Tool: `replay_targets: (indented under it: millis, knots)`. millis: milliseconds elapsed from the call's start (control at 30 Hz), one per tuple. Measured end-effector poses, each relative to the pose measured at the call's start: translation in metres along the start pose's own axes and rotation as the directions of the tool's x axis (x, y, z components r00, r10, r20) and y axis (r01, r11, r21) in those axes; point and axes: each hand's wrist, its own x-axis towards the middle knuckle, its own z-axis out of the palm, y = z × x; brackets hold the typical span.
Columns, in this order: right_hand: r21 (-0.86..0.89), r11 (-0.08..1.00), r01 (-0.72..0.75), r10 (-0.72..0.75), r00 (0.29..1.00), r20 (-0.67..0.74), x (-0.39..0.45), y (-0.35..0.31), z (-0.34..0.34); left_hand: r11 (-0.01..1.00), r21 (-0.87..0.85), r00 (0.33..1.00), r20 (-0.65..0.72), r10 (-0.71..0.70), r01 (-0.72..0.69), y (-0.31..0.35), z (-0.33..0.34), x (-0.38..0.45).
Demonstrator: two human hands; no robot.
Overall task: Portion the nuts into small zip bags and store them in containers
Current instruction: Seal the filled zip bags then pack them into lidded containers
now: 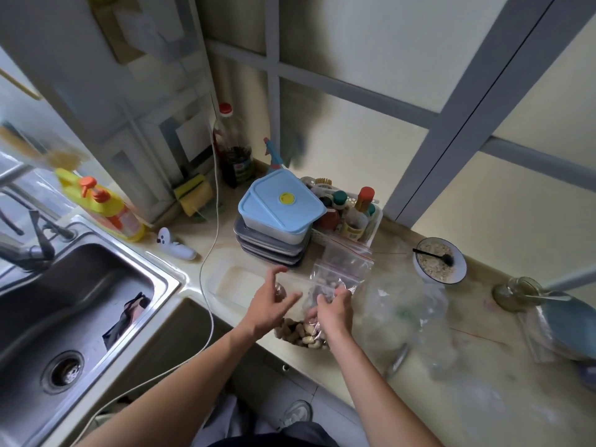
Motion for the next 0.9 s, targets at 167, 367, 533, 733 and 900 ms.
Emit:
replay_targets:
  millis: [167, 367, 533, 733, 900]
  knots:
    - [-0.003, 1.0, -0.019, 0.019, 1.0, 0.025, 0.005, -0.004, 0.016, 0.944, 0.312, 0.934, 0.356, -0.012, -0.107, -0.032, -0.022, 0.001]
    - [-0.019, 0.998, 0.067, -0.059, 0.96, 0.275, -0.006, -0.037, 0.02, 0.874, 0.471, 0.968, 0.251, -0.001, -0.122, -0.044, -0.055, 0.01]
    - [-0.064, 0.994, 0.083, -0.038, 0.853, 0.521, -0.006, -0.05, 0.024, 0.995, 0.082, 0.995, 0.076, -0.068, 0.062, -0.043, -0.075, 0.009]
    - [-0.028, 0.993, 0.117, -0.08, 0.81, 0.582, -0.011, -0.059, 0.043, 0.944, -0.176, 0.949, -0.101, -0.3, 0.28, -0.043, -0.09, 0.015]
    - [-0.158, 0.971, 0.178, -0.057, 0.82, 0.569, -0.024, -0.072, 0.062, 0.921, -0.086, 0.893, -0.226, -0.389, 0.38, -0.049, -0.103, 0.029]
